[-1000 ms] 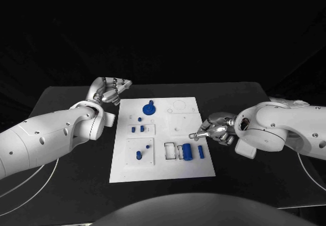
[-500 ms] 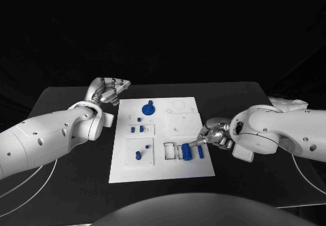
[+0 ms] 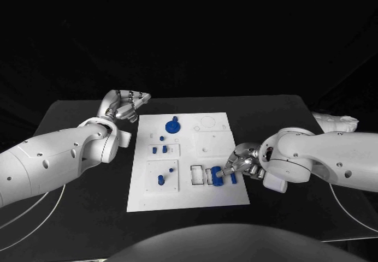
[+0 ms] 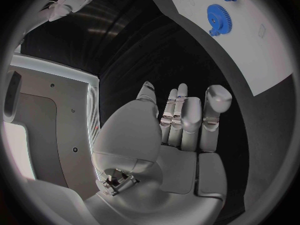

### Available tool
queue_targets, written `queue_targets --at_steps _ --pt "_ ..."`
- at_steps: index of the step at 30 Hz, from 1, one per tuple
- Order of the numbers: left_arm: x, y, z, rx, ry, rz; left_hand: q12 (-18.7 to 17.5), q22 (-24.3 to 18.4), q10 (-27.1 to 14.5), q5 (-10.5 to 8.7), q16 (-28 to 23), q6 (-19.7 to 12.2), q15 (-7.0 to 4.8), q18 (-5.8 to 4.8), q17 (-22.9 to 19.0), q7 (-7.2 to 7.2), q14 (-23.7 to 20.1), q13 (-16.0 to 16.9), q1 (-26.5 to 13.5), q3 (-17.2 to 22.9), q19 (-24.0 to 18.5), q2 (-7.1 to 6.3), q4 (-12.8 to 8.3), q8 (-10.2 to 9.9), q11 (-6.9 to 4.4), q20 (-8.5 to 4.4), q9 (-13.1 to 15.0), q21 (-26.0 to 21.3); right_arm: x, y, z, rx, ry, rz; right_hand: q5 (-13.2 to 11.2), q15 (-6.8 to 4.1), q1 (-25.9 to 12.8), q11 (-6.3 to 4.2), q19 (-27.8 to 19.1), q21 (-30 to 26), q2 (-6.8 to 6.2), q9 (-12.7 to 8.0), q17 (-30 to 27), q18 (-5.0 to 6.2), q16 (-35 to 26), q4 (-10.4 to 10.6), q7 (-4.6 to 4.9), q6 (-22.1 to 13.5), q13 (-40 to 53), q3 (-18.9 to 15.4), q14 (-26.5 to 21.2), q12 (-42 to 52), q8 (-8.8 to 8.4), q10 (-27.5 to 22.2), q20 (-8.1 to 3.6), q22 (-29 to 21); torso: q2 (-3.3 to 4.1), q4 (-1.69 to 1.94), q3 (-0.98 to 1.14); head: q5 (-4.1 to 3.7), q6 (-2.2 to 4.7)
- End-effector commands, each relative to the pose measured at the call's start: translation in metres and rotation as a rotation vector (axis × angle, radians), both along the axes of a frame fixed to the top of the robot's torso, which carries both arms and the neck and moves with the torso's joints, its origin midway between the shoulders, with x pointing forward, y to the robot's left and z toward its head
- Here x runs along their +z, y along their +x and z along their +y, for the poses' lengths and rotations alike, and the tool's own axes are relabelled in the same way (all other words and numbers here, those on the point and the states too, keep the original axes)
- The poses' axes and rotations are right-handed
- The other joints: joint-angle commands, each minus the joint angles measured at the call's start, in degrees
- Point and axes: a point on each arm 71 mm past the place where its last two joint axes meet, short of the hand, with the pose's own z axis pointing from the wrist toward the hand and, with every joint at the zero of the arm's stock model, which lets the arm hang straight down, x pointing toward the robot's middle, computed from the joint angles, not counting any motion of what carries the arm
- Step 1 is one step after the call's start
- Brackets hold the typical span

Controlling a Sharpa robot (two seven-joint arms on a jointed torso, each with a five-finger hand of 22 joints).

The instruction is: Assemble the parts on the task board

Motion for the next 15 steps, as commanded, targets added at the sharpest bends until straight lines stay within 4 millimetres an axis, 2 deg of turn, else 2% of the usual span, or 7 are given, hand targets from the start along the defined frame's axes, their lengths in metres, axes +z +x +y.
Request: queue_targets --at_steps 1,7,15 --pt "0.001 -0.001 -0.002 -0.020 -0.005 -0.006 -0.04 2.48 -0.20 0.33 -0.13 -0.50 -0.05 -0.45 0.00 -0.03 -0.38 0.08 0.12 -0.20 -0.17 0.41 0.01 0.01 -0.02 -0.08 -0.02 -0.17 -0.003 -0.001 0.000 -0.014 -0.014 0.021 -0.23 0.60 0.20 0.63 6.00 0.26 0.18 -0.17 15.05 -0.38 0.23 -0.25 2.50 -0.54 15.07 0.46 5.97 0.16 -0.52 6.01 0.34 15.05 -0.01 -0.07 -0.02 0.18 0.00" --pt "0.001 -0.001 -0.003 -0.021 -0.005 -0.006 -0.04 2.48 -0.20 0.33 -0.13 -0.50 -0.05 -0.45 0.00 -0.03 -0.38 0.08 0.12 -0.20 -0.17 0.41 0.01 0.01 -0.02 -0.08 -0.02 -0.17 -0.007 -0.001 0.004 -0.022 -0.011 0.028 -0.40 0.77 0.30 0.80 6.00 0.26 0.21 -0.85 15.05 -0.38 0.23 -0.98 2.62 -1.84 15.07 1.06 5.97 0.16 -1.44 6.01 0.56 15.05 -0.02 0.00 -0.03 -0.06 0.00" --pt "0.001 -0.001 -0.002 -0.020 -0.005 -0.006 -0.04 2.48 -0.20 0.33 -0.13 -0.50 -0.05 -0.45 0.00 -0.03 -0.38 0.08 0.12 -0.20 -0.17 0.41 0.01 0.01 -0.02 -0.08 -0.02 -0.17 -0.013 0.000 0.007 -0.026 -0.016 0.040 -0.84 0.81 0.18 0.82 6.00 0.26 0.34 -1.12 15.05 -0.38 0.23 -1.21 2.63 -2.34 15.07 1.35 5.97 0.16 -1.72 6.01 0.62 15.05 -0.01 0.00 -0.03 -0.02 0.00"
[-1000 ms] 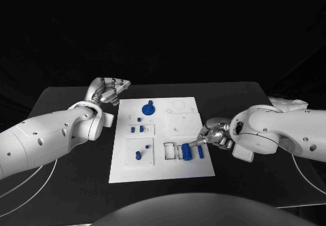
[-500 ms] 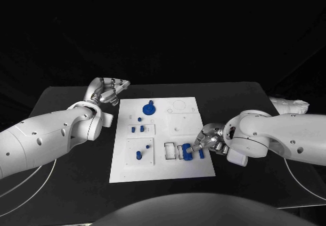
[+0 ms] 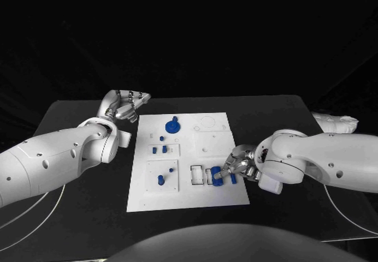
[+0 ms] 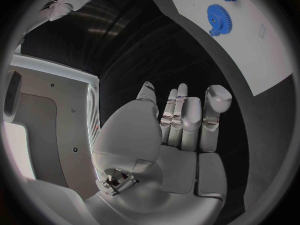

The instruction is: Assemble the parts on the task board

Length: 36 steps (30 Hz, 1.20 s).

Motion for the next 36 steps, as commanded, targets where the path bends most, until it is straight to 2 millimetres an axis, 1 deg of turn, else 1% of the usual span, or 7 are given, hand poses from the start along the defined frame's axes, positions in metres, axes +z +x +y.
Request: queue_targets --at_steps 1,13,18,23,27,30,36 --pt "0.0011 -0.0006 -0.0023 -0.020 -0.005 -0.006 -0.04 2.48 -0.20 0.33 -0.13 -0.50 -0.05 -0.45 0.00 -0.03 -0.38 0.08 0.12 -0.20 -0.17 0.41 0.01 0.01 -0.02 -0.08 -0.02 -0.17 -0.0051 -0.0009 0.0001 -0.011 -0.014 0.018 -0.53 0.39 0.13 0.42 6.00 0.26 0.41 -0.35 15.06 -0.39 0.23 -0.10 2.92 -0.46 15.08 0.27 5.97 0.16 -0.45 6.00 0.22 15.06 0.03 0.03 0.00 0.01 0.00" --pt "0.0012 -0.0009 -0.0022 -0.020 -0.005 -0.006 -0.03 2.49 -0.19 0.37 -0.14 -0.49 -0.05 -0.44 -0.02 -0.03 -0.40 0.09 0.20 -0.27 -0.19 0.50 0.01 0.02 -0.02 -0.08 -0.02 -0.24 -0.0095 0.0029 0.0028 -0.015 -0.025 0.019 -1.21 0.42 -0.28 0.32 6.00 0.26 0.57 -0.43 15.06 -0.39 0.23 -0.15 2.81 -0.96 15.08 0.46 5.97 0.16 -0.36 6.00 0.26 15.06 -0.02 -0.04 -0.02 0.09 0.00" --pt "0.0011 -0.0008 -0.0023 -0.021 -0.005 -0.006 -0.03 2.49 -0.19 0.37 -0.14 -0.49 -0.05 -0.44 -0.02 -0.03 -0.40 0.09 0.20 -0.27 -0.19 0.50 0.01 0.02 -0.02 -0.08 -0.02 -0.24 -0.0115 0.0057 0.0042 -0.009 -0.037 0.017 -2.46 0.29 -0.44 0.12 6.00 0.26 1.11 0.20 15.06 -0.39 0.23 -0.50 2.58 -0.21 15.08 1.09 5.97 0.16 1.16 6.00 0.21 15.06 -0.07 -0.01 -0.05 -0.06 0.00" --pt "0.0011 -0.0009 -0.0023 -0.021 -0.006 -0.005 -0.03 2.49 -0.19 0.37 -0.14 -0.49 -0.05 -0.44 -0.02 -0.03 -0.40 0.09 0.20 -0.27 -0.19 0.50 0.01 0.02 -0.02 -0.08 -0.02 -0.24 -0.0138 0.0070 0.0039 -0.002 -0.048 0.013 -4.93 0.27 0.28 0.11 6.00 0.26 2.81 0.79 15.06 -0.39 0.23 -1.26 2.59 0.84 15.08 2.62 5.97 0.16 2.70 6.00 0.15 15.06 0.01 -0.01 0.01 0.00 0.00" --pt "0.0011 -0.0009 -0.0019 -0.021 -0.006 -0.005 -0.03 2.49 -0.19 0.37 -0.14 -0.49 -0.05 -0.44 -0.02 -0.03 -0.40 0.09 0.20 -0.27 -0.19 0.50 0.01 0.02 -0.02 -0.08 -0.02 -0.24 -0.0149 0.0075 0.0029 -0.003 -0.052 0.000 -6.01 0.02 2.90 -0.21 6.00 0.26 5.42 0.95 15.06 -0.39 0.23 -2.76 2.13 3.51 15.08 5.31 5.97 0.16 3.56 6.00 0.01 15.06 0.00 -0.02 -0.02 -0.06 0.00" --pt "0.0011 -0.0010 -0.0020 -0.021 -0.006 -0.004 -0.03 2.49 -0.19 0.37 -0.14 -0.49 -0.05 -0.44 -0.02 -0.03 -0.40 0.09 0.20 -0.27 -0.19 0.50 0.01 0.02 -0.02 -0.08 -0.02 -0.24 -0.0149 0.0078 0.0025 -0.007 -0.049 -0.011 -5.74 -0.61 5.44 -0.94 6.00 0.26 6.37 0.56 15.06 -0.39 0.23 -4.51 1.30 6.54 15.08 7.70 5.97 0.16 3.22 6.00 -0.55 15.06 0.01 -0.01 -0.02 -0.07 0.00" --pt "0.0011 -0.0011 -0.0023 -0.022 -0.006 -0.004 -0.03 2.49 -0.19 0.37 -0.14 -0.49 -0.05 -0.44 -0.02 -0.03 -0.40 0.09 0.20 -0.27 -0.19 0.50 0.01 0.02 -0.02 -0.08 -0.02 -0.24 -0.0144 0.0075 0.0017 -0.025 -0.032 -0.027 -4.54 -1.55 6.95 -2.10 6.00 0.26 5.96 -1.07 15.06 -0.39 0.23 -6.10 0.20 11.89 15.08 10.91 5.97 0.16 0.17 6.00 -1.58 15.06 -0.01 0.01 0.00 -0.04 0.00"
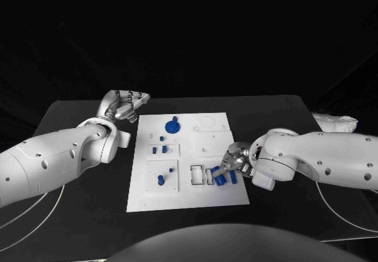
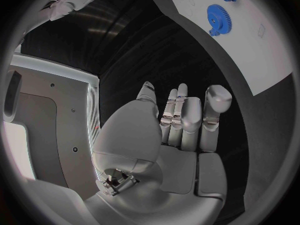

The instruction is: Assemble the parts on the task board

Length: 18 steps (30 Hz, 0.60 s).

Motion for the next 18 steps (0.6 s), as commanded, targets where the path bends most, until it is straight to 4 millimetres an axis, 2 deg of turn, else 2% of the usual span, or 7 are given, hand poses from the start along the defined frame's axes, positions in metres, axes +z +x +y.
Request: queue_targets --at_steps 1,5,10,18 --pt "0.0010 -0.0006 -0.0028 -0.021 -0.006 -0.005 -0.03 2.49 -0.19 0.37 -0.14 -0.49 -0.05 -0.44 -0.02 -0.03 -0.40 0.09 0.20 -0.27 -0.19 0.50 0.01 0.02 -0.02 -0.08 -0.02 -0.24 -0.0081 -0.0043 -0.0053 -0.016 -0.027 0.011 0.47 -0.59 1.65 -0.54 6.00 0.26 0.85 -0.41 15.08 -0.38 0.23 -2.89 -0.67 2.03 15.09 3.80 6.09 0.16 -1.10 5.99 -0.57 15.08 0.00 0.03 0.02 0.01 0.00" --pt "0.0010 -0.0007 -0.0024 -0.020 -0.005 -0.005 -0.03 2.49 -0.19 0.37 -0.14 -0.49 -0.05 -0.44 -0.02 -0.03 -0.40 0.09 0.20 -0.27 -0.19 0.50 0.01 0.02 -0.02 -0.08 -0.02 -0.24 -0.0081 -0.0053 -0.0072 -0.057 0.013 0.024 0.53 -0.89 1.34 -0.81 6.00 0.26 0.17 -1.35 15.08 -0.38 0.23 -3.05 -1.03 4.25 15.09 4.91 6.09 0.16 -3.16 5.99 -0.85 15.08 0.02 0.01 0.03 0.17 0.00" --pt "0.0011 -0.0008 -0.0015 -0.018 -0.005 -0.005 -0.03 2.49 -0.19 0.37 -0.14 -0.49 -0.05 -0.44 -0.02 -0.03 -0.40 0.09 0.20 -0.27 -0.19 0.50 0.01 0.02 -0.02 -0.08 -0.02 -0.24 -0.0079 -0.0080 -0.0102 -0.136 0.092 0.065 0.67 -1.10 1.12 -1.05 6.00 0.26 -0.48 -1.96 15.08 -0.38 0.23 -3.24 -1.28 5.96 15.09 5.64 6.09 0.16 -4.53 5.99 -1.06 15.08 0.00 0.00 0.02 0.42 0.00" --pt "0.0011 -0.0008 -0.0011 -0.017 -0.004 -0.005 -0.03 2.49 -0.19 0.37 -0.14 -0.49 -0.05 -0.44 -0.02 -0.03 -0.40 0.09 0.20 -0.27 -0.19 0.50 0.01 0.02 -0.02 -0.08 -0.02 -0.24 0.0012 -0.0091 -0.0117 -0.203 0.191 0.101 0.64 -1.21 0.75 -1.14 6.00 0.26 -1.02 -2.33 15.08 -0.38 0.23 -3.21 -1.36 6.71 15.09 5.81 6.09 0.16 -5.38 5.99 -1.17 15.08 0.03 0.01 0.00 0.62 0.00"
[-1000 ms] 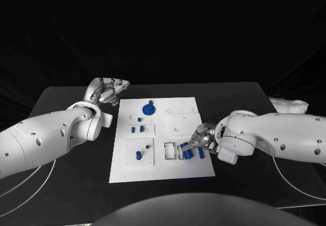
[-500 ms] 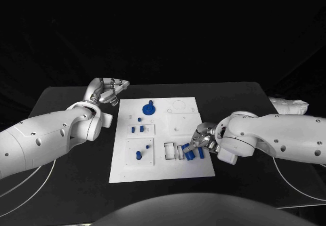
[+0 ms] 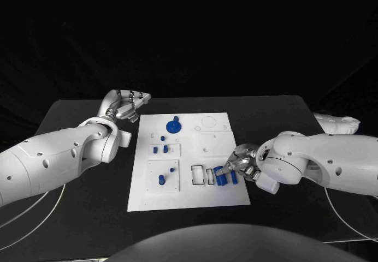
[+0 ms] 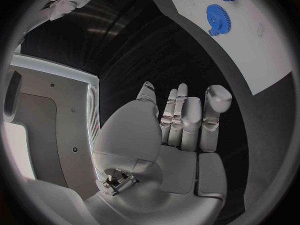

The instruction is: Assemble the parts on the task board

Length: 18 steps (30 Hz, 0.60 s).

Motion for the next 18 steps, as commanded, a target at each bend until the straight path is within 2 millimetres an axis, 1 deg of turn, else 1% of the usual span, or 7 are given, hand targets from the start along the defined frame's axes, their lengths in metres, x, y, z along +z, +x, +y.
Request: queue_targets --at_steps 1,6,9,13,18 --pt "0.001 0.000 -0.003 -0.018 -0.005 -0.005 -0.03 2.49 -0.19 0.37 -0.14 -0.49 -0.05 -0.44 -0.02 -0.03 -0.40 0.10 0.20 -0.27 -0.19 0.50 0.01 0.02 -0.02 -0.08 -0.02 -0.24 0.006 0.000 0.003 -0.060 0.090 0.035 0.29 -0.56 0.19 -0.31 6.09 0.26 -0.47 0.11 15.09 -0.39 0.23 -4.00 -2.46 2.89 15.05 4.07 5.97 0.16 0.14 6.01 -0.48 15.09 0.02 0.01 -0.02 0.03 0.00" --pt "0.001 0.000 -0.003 -0.019 -0.004 -0.005 -0.03 2.49 -0.19 0.37 -0.14 -0.49 -0.05 -0.44 -0.02 -0.03 -0.40 0.10 0.20 -0.27 -0.19 0.50 0.01 0.02 -0.02 -0.08 -0.02 -0.24 0.013 0.001 0.006 -0.060 0.135 0.045 0.20 -0.72 0.00 -0.32 6.09 0.26 -0.76 -0.07 15.09 -0.39 0.23 -3.99 -2.48 3.29 15.05 4.14 5.97 0.16 -0.32 6.01 -0.58 15.09 0.00 0.01 -0.06 0.01 0.00" --pt "0.001 0.000 -0.003 -0.019 -0.005 -0.005 0.00 2.52 -0.13 0.40 -0.20 -0.40 -0.05 -0.43 -0.09 -0.06 -0.45 0.11 0.28 -0.39 -0.20 0.63 0.02 0.07 -0.04 -0.08 0.01 -0.32 0.015 0.000 0.009 -0.055 0.161 0.065 0.13 -0.80 -0.20 -0.33 6.09 0.26 -0.92 -0.19 15.09 -0.39 0.23 -3.90 -2.47 3.46 15.05 4.13 5.97 0.16 -0.60 6.01 -0.64 15.09 0.03 0.02 -0.02 0.09 0.00" --pt "0.001 0.000 -0.003 -0.018 -0.004 -0.005 0.00 2.52 -0.13 0.40 -0.20 -0.40 -0.05 -0.43 -0.09 -0.06 -0.45 0.11 0.28 -0.39 -0.20 0.63 0.02 0.07 -0.04 -0.08 0.01 -0.32 0.016 0.000 0.013 -0.051 0.193 0.084 0.01 -0.86 -0.56 -0.33 6.09 0.26 -1.09 -0.37 15.09 -0.39 0.23 -3.69 -2.45 3.66 15.05 4.11 5.97 0.16 -1.06 6.01 -0.72 15.09 -0.05 0.03 -0.06 0.10 0.00" --pt "0.001 0.000 -0.003 -0.018 -0.004 -0.005 0.00 2.52 -0.13 0.40 -0.20 -0.40 -0.05 -0.43 -0.09 -0.06 -0.45 0.11 0.28 -0.39 -0.20 0.63 0.02 0.07 -0.04 -0.08 0.01 -0.32 0.015 0.001 0.018 -0.050 0.212 0.093 -0.21 -0.89 -0.91 -0.35 6.09 0.26 -1.23 -0.52 15.09 -0.39 0.23 -3.45 -2.47 3.92 15.05 4.06 5.97 0.16 -1.44 6.01 -0.77 15.09 -0.06 0.03 -0.03 0.11 0.00"
